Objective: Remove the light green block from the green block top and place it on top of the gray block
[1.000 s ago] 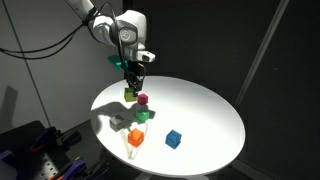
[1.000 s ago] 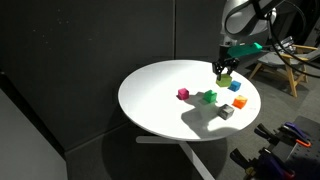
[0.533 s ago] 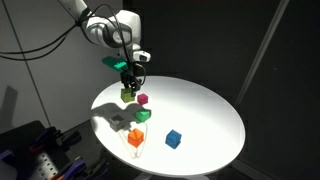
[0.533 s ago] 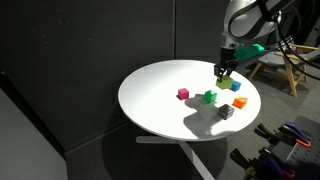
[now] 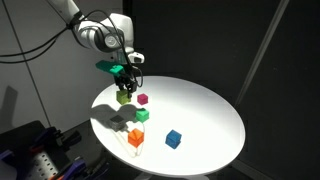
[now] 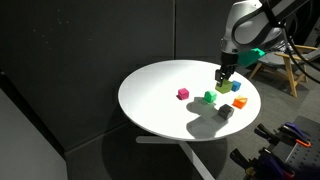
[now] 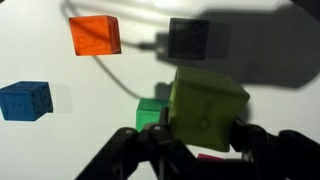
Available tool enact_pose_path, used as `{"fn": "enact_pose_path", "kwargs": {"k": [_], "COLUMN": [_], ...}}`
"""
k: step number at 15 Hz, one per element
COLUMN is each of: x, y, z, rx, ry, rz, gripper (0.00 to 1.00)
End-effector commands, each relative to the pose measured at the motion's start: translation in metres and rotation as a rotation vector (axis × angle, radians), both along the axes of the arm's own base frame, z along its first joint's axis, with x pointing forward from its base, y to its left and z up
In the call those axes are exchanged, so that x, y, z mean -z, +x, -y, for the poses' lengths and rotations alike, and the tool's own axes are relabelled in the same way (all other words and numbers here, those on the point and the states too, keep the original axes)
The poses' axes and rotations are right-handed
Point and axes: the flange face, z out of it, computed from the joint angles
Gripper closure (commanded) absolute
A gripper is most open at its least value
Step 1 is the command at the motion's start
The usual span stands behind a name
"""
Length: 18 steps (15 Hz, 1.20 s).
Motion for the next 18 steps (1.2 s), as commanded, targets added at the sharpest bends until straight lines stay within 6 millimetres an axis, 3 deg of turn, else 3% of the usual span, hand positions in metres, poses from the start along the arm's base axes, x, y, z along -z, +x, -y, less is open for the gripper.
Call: {"fn": "enact_pose_path", "kwargs": {"k": [1,4,5,16,17,18], "x": [-0.0064,-0.0069,0.0017,0.0001,0.0001,0.0011], "y": [-0.0126,-0.0156,-0.0075,-0.0099,-0.0099,-0.0117], "z": [-0.0036,-0.0048,-0.0045,-0.0047,-0.0047,-0.0057], "rx": [-0.018,0.0,-0.007,-0.007,-0.007,-0.007], "ry": [0.001,0.003,0.002,0.002,0.002,0.004], "rz": [0.001,0.001,-0.01,-0.008,-0.008,-0.015], "gripper": [0.7,0.7,0.45,0.45,0.7,0.7]}}
